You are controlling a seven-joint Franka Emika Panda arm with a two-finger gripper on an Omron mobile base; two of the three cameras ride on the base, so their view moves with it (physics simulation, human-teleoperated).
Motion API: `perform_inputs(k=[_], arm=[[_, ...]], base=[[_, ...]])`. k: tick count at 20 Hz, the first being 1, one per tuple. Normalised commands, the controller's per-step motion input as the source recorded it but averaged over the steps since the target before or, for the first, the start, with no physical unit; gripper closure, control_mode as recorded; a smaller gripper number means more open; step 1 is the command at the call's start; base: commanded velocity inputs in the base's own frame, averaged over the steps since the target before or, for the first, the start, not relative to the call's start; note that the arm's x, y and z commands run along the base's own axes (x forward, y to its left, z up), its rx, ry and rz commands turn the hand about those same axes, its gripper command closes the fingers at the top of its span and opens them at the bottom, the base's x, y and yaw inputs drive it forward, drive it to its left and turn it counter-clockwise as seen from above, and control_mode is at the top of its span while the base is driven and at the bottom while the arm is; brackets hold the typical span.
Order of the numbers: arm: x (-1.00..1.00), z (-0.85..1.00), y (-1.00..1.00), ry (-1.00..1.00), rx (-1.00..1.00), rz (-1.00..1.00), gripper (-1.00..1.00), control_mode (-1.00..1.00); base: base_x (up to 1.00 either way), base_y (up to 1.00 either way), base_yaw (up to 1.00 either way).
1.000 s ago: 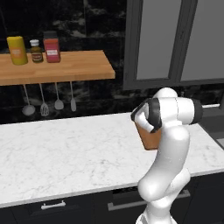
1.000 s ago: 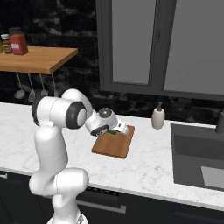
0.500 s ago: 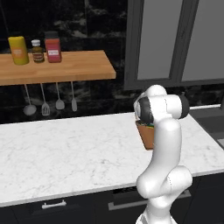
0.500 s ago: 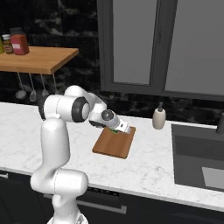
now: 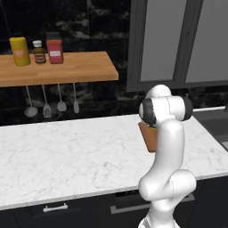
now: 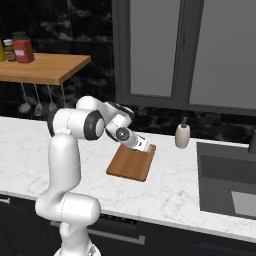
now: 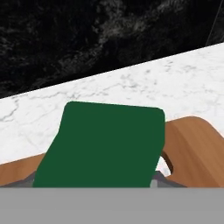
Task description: Pick up the sponge from the counter and clean the cutting board by briefly scrubbing or pressing down on the cutting board. Once finished, release the sponge.
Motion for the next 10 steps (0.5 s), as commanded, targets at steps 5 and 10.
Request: perform_inputs(k=[5, 10], arm=[[-0.58, -0.26, -0.57, 0.00, 0.01, 0.00, 1.00, -1.00], [-0.67, -0.03, -0.67, 0.02, 0.05, 0.00, 1.00, -1.00]], base=[[0.00, 0.00, 0.00], [0.00, 0.00, 0.00]])
